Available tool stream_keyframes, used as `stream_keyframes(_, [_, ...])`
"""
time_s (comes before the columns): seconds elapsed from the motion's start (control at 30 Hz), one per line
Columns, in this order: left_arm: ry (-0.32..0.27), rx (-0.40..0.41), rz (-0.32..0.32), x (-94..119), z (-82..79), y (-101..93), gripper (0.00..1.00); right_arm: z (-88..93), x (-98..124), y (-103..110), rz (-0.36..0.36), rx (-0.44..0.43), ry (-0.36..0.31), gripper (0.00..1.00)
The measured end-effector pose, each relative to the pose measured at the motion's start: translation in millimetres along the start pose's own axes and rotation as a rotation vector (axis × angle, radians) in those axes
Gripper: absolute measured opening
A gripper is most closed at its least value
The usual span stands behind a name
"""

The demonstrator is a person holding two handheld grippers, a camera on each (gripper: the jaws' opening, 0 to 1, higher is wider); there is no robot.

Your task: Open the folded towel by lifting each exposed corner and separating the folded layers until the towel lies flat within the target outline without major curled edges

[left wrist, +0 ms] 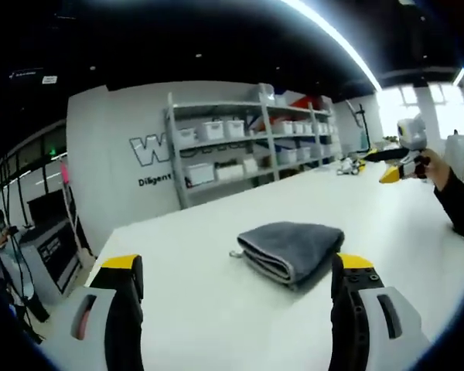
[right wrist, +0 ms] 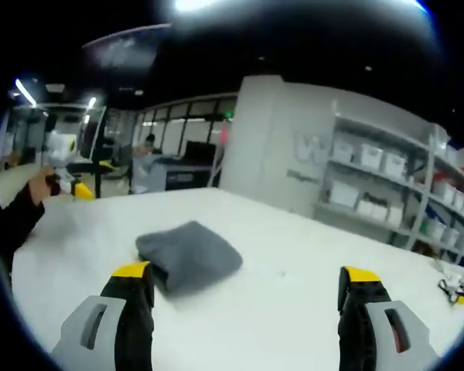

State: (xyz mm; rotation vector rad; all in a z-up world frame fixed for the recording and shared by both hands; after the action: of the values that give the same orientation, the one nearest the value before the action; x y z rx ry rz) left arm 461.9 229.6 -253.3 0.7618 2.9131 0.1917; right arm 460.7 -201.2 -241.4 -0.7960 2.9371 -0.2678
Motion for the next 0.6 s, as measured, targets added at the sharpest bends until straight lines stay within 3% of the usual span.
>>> stream_keyframes(0.2, [0.010, 0.022, 0.008, -19.4, 22.9, -7.0, 1.00, 9.4, -9.0, 17.3, -0.025, -0.003, -0.003, 1.00])
stream_keyframes(0.37, [0.012, 0.060, 0.032, -17.7, 30.5, -19.8, 1.00, 20.2, -16.2, 25.7, -0.055, -0.018, 0.011, 1.00])
stream_keyframes(0.5, [0.052, -0.018, 0.030, -20.7, 40.9, -25.1, 1.00, 31.5, -24.4, 36.8, -0.070, 0.009, 0.024, 1.00])
stream_keyframes(0.6, [0.063, 0.005, 0.024, -22.7, 46.7, -27.1, 1.00, 42.4, -29.9, 43.6, -0.090, 0.010, 0.066, 1.00])
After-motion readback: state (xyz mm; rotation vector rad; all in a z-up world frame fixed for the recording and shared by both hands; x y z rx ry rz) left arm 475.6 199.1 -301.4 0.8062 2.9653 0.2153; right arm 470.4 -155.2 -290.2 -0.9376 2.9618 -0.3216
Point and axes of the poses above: the point that each gripper's makers call its tool centre point, and the gripper's own axes: x roughly backward along the fingers, y roughly to its left, z roughly out of its underside, the point moved 9 cm from there along x, roughly backward along the fingers, and after that the axes turned 13 degrees about -y, right-handed, at the moved point
